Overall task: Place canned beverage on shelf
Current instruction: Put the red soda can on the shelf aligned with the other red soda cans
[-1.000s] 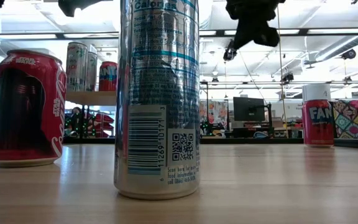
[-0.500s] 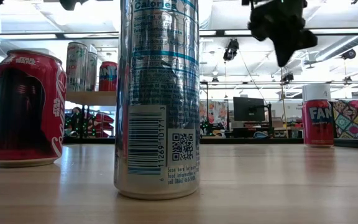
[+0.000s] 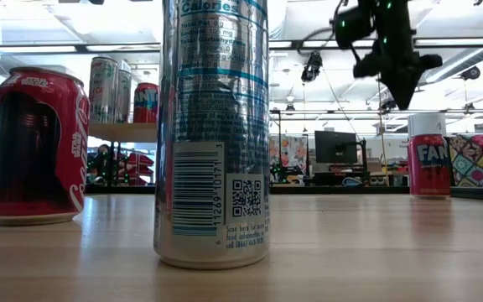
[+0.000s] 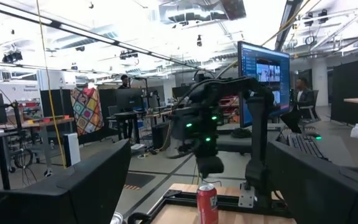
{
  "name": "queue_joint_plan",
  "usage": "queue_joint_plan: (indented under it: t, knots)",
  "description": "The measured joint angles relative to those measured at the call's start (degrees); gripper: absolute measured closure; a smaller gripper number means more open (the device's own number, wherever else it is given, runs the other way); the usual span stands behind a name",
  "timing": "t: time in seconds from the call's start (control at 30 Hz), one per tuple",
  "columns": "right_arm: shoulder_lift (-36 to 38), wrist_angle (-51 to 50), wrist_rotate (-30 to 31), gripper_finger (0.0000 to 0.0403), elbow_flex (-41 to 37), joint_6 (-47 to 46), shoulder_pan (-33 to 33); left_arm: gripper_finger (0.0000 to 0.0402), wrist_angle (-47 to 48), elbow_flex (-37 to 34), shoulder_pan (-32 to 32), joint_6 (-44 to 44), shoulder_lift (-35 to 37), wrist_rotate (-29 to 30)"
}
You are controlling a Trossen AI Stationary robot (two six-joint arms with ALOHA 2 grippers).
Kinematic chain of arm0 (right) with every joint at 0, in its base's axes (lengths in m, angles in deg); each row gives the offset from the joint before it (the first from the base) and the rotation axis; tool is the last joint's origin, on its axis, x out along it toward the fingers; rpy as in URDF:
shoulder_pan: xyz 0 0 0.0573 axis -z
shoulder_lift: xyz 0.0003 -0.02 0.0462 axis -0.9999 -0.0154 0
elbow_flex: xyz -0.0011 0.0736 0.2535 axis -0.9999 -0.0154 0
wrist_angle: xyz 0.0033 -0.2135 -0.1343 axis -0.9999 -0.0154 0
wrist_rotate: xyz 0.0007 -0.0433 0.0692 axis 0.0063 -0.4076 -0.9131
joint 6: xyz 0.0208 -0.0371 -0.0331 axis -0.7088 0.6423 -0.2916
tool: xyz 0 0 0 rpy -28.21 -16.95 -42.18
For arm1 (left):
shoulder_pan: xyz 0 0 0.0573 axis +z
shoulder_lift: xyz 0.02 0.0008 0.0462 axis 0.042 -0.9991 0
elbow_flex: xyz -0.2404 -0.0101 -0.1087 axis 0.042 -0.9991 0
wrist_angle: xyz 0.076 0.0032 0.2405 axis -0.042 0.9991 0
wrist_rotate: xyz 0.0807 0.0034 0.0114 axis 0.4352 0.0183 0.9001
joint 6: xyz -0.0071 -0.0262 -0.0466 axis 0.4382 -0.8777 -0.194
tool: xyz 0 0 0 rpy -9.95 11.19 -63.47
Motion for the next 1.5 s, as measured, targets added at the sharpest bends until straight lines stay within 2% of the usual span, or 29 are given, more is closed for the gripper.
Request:
queue_joint_plan:
  t: [0.27,0.4,0.57,0.67,0.97,1.1,1.5]
  knots:
    - [-4.46,-0.19,-0.36,0.0394,0.00,11.43,11.37,0.0043,0.06,0.00,0.00,0.17,0.02,-0.01]
    - [-4.66,-0.01,-0.83,0.0394,0.00,17.33,12.90,0.0043,0.06,0.00,-0.01,0.19,0.04,-0.02]
    - [-4.13,0.11,-3.84,0.0383,0.00,18.13,12.87,0.0043,0.09,0.00,0.01,0.18,0.00,-0.02]
    - [-4.13,0.18,-5.50,0.0353,0.00,18.24,12.81,0.0043,0.09,-0.02,-0.01,0.17,0.00,-0.02]
    - [-4.15,-0.11,-5.39,0.0213,0.00,17.41,12.81,0.0043,0.09,-0.07,-0.01,0.17,0.00,-0.04]
    - [-4.15,-0.13,-5.39,0.0164,0.00,16.82,12.81,0.0043,0.09,-0.07,-0.01,0.17,0.00,-0.04]
    - [-4.10,0.25,-4.91,0.0081,-4.64,14.52,12.81,0.0043,0.73,-0.09,0.01,0.19,0.00,-0.02]
